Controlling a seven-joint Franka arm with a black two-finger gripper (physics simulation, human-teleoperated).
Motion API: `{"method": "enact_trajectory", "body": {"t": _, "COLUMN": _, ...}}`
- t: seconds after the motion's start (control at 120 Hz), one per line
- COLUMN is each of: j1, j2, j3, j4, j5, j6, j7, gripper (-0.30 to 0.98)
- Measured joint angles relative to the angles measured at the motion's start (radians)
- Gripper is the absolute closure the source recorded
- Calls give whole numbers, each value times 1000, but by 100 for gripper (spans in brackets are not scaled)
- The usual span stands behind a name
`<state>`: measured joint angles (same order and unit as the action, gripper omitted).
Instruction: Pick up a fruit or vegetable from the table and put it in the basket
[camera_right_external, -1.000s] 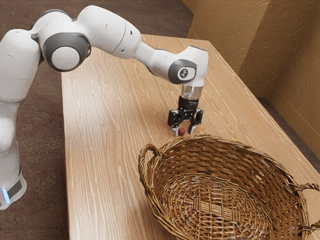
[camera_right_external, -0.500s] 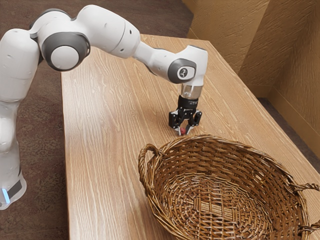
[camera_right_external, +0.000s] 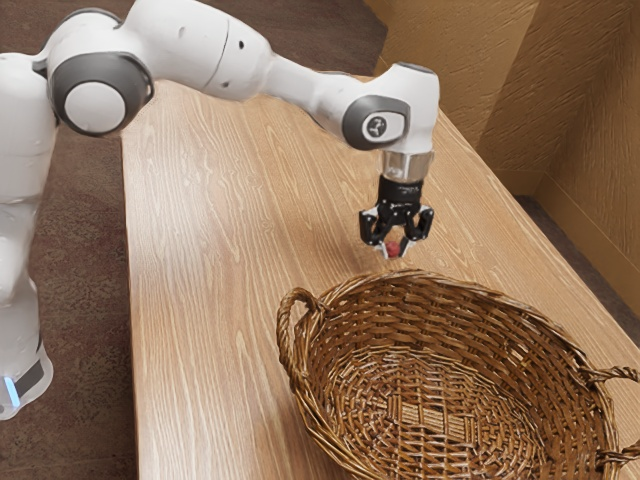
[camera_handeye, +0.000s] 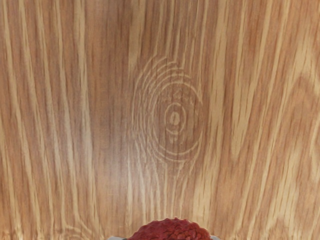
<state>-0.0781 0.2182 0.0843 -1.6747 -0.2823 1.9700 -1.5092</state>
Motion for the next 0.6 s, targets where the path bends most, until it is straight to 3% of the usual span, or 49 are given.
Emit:
{"method": "enact_trajectory", "body": {"t": 0.15, "j1": -59, "j2": -39, "j3": 0, "j4": 99, "j5": 85, "j6": 0, "j7": -18, "gripper": 54}}
{"method": "enact_trajectory", "body": {"t": 0.308, "j1": -180, "j2": 3, "j3": 0, "j4": 234, "j5": 155, "j6": 14, "j7": -45, "gripper": 54}}
{"method": "enact_trajectory", "body": {"t": 0.6, "j1": -372, "j2": 69, "j3": -5, "j4": 293, "j5": 198, "j6": 116, "j7": -101, "gripper": 61}}
